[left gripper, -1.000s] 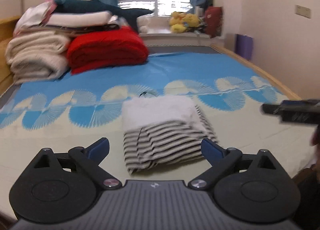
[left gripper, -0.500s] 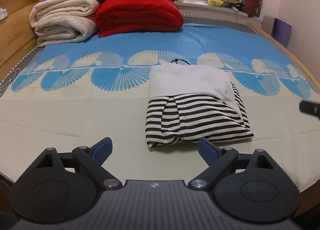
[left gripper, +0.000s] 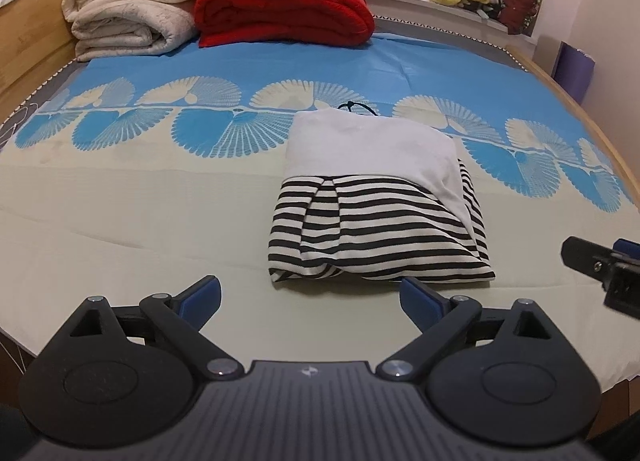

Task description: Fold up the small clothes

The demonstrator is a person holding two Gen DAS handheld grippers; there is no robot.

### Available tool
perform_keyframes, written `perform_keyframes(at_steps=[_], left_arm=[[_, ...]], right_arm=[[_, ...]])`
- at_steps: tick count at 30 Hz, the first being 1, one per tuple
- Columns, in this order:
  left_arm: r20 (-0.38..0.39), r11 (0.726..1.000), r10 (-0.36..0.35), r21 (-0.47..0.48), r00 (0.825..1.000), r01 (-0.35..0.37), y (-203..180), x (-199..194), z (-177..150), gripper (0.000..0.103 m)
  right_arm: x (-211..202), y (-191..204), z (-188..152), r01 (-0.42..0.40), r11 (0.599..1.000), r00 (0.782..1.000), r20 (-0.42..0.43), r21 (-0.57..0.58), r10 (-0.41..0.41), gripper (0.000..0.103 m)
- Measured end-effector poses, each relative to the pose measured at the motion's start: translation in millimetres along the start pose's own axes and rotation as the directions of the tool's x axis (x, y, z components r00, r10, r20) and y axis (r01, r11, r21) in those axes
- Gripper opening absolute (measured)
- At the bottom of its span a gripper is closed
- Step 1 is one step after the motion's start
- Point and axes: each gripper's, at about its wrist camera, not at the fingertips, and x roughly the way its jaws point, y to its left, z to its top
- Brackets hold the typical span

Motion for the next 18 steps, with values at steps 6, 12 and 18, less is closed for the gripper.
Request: perform_keyframes(at_steps=[6, 12, 18], left_arm=[[0.001, 1.000, -0.009, 0.021, 1.000, 0.009, -4.0, -0.1, -1.7, 0.099], [0.001, 1.000, -0.013, 0.025, 1.000, 0.013, -4.6, -0.3, -2.5, 0.099], [-0.003, 0.999, -0.022, 0.033, 1.000, 0.022, -5.4, 0.9, -2.9, 0.099]], right_arm=[[-1.6, 7.4, -0.7, -0.008, 0.999, 1.000, 0.005, -0.037, 0.008, 0.080], [-3.2, 7.0, 0.1, -0.015, 1.000, 1.000, 0.008, -0.022, 0.015, 0.081], [0.8, 6.2, -0.5, -0.022, 1.000, 1.000, -0.008, -0.017, 0.022, 0.081]])
